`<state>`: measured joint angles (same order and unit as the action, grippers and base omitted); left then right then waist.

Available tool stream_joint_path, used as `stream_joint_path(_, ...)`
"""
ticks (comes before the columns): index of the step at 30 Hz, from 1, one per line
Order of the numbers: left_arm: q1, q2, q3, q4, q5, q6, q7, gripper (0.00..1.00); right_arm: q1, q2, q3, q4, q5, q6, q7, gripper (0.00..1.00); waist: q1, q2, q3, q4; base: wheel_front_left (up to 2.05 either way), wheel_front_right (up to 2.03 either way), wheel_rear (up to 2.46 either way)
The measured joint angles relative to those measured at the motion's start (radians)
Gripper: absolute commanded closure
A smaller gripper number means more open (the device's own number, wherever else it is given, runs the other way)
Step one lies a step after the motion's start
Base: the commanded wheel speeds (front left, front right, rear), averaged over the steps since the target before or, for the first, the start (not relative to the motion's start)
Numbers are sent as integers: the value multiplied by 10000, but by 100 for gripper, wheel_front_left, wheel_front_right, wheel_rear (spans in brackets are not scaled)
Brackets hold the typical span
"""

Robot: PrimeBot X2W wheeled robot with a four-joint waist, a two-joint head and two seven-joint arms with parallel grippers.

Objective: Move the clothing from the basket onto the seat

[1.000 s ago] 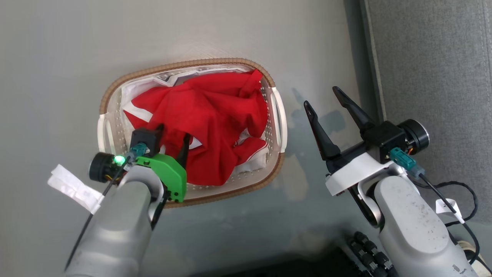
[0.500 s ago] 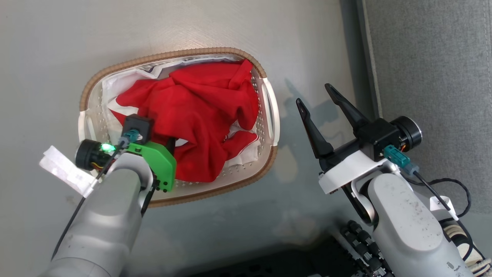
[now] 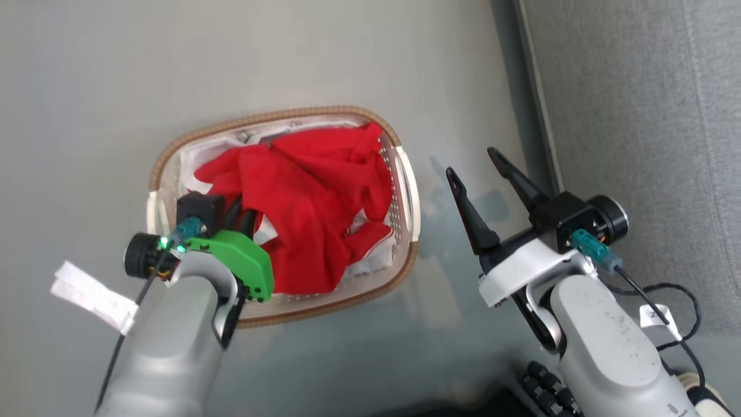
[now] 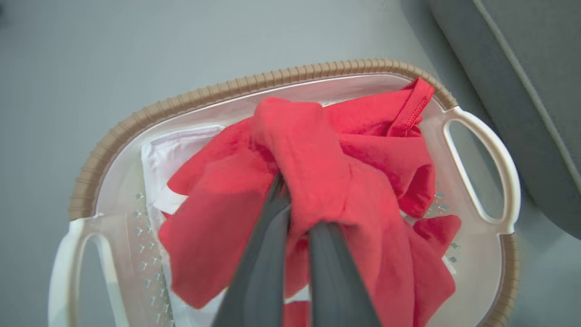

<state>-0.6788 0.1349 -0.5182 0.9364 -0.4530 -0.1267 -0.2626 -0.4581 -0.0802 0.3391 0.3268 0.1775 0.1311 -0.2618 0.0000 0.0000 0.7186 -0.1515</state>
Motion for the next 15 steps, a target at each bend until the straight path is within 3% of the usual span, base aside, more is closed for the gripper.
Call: stream_joint_path(15,2482,-573,1616,-3049,869,-13,4,100,955,52,-215,311,171,0,0,0,0,0,-2549,642,0,0,0)
